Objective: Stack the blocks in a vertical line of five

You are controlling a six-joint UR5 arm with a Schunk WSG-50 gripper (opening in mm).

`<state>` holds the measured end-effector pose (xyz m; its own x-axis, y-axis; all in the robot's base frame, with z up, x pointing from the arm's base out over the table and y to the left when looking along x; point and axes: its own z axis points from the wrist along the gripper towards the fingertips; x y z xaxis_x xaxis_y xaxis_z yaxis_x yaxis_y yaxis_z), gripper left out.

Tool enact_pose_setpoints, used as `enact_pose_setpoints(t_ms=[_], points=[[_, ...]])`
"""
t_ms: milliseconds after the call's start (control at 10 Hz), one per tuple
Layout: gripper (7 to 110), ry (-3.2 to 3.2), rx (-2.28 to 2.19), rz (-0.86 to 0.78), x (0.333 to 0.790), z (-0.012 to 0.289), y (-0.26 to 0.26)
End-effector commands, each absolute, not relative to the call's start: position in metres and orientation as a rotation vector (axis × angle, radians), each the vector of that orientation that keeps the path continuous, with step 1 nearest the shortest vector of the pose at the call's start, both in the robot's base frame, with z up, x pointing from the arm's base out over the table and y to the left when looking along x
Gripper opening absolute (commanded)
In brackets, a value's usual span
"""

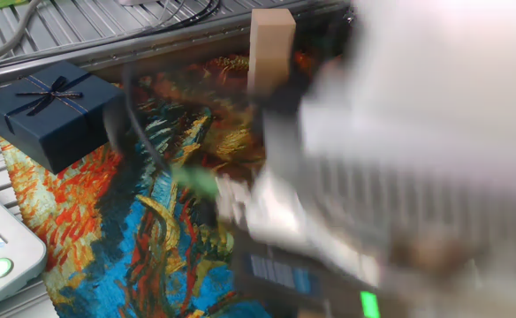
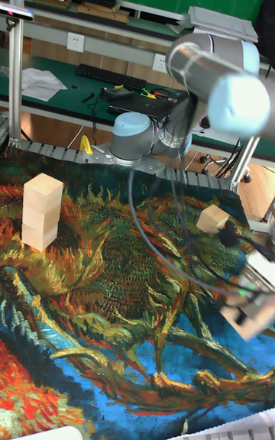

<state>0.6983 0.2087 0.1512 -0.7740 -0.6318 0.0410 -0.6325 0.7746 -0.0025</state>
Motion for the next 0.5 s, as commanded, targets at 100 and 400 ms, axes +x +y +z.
enact_pose_setpoints(t_ms=[100, 400], points=[[7, -2.785, 1.293, 0.008, 0.647, 0.175, 0.117], [7, -2.817, 1.299, -0.042, 0.610, 0.154, 0.085]])
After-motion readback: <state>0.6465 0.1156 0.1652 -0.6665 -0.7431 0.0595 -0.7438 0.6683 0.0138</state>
